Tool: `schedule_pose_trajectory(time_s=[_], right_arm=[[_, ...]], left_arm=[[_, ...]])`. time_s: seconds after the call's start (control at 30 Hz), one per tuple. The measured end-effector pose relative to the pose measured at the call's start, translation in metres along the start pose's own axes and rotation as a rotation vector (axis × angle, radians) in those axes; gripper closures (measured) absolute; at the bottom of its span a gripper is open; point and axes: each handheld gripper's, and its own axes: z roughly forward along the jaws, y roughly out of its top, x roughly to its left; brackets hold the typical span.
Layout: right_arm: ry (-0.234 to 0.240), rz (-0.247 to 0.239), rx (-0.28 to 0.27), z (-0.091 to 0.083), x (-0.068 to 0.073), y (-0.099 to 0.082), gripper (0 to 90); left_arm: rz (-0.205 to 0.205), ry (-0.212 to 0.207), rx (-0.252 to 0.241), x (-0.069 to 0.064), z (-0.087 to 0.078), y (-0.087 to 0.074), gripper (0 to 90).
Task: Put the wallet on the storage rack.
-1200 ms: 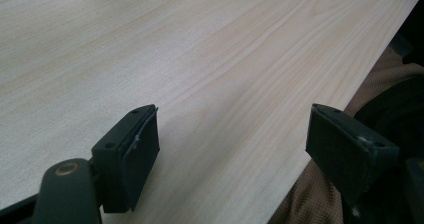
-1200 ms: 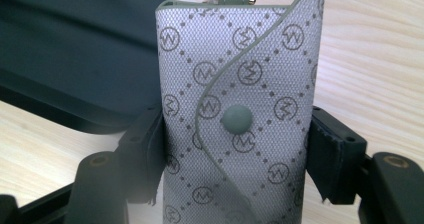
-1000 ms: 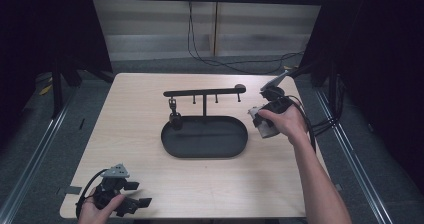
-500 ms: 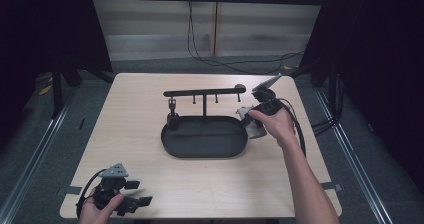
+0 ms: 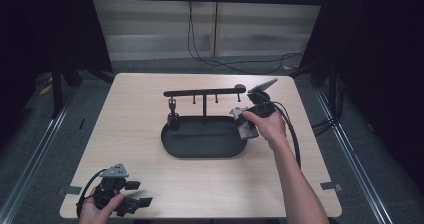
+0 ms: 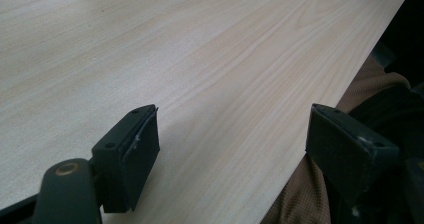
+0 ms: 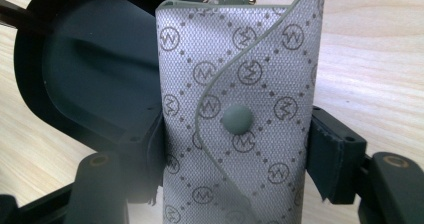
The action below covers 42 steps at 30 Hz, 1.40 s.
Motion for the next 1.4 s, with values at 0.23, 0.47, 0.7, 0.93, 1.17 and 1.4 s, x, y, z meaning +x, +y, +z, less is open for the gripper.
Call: schedule_pose_trajectory(time_s=[0.23, 0.47, 0.7, 0.93, 1.17, 1.4], right_arm=[[0.028, 0.018, 0.000, 0.013, 0.001, -0.001, 33.7], [0.053, 0.037, -0.004, 0.030, 0.000, -0.003, 33.7], [0.075, 0.058, -0.008, 0.045, 0.000, -0.006, 33.6], [0.077, 0.070, -0.011, 0.054, 0.003, -0.006, 33.2], [0.054, 0.049, -0.001, 0.060, 0.006, -0.005, 32.3], [0.012, 0.037, 0.000, 0.062, 0.009, -0.005, 30.7]], left_arm=[[0.003, -0.004, -0.001, 0.000, 0.001, 0.001, 21.2], [0.013, -0.020, 0.008, 0.001, 0.001, 0.004, 21.2], [0.020, -0.022, 0.011, 0.002, 0.003, 0.005, 21.2], [0.019, -0.022, 0.015, 0.002, 0.002, 0.005, 21.2], [0.017, -0.025, 0.005, 0.002, 0.002, 0.005, 21.2], [0.026, -0.015, 0.015, 0.001, 0.004, 0.005, 21.1]])
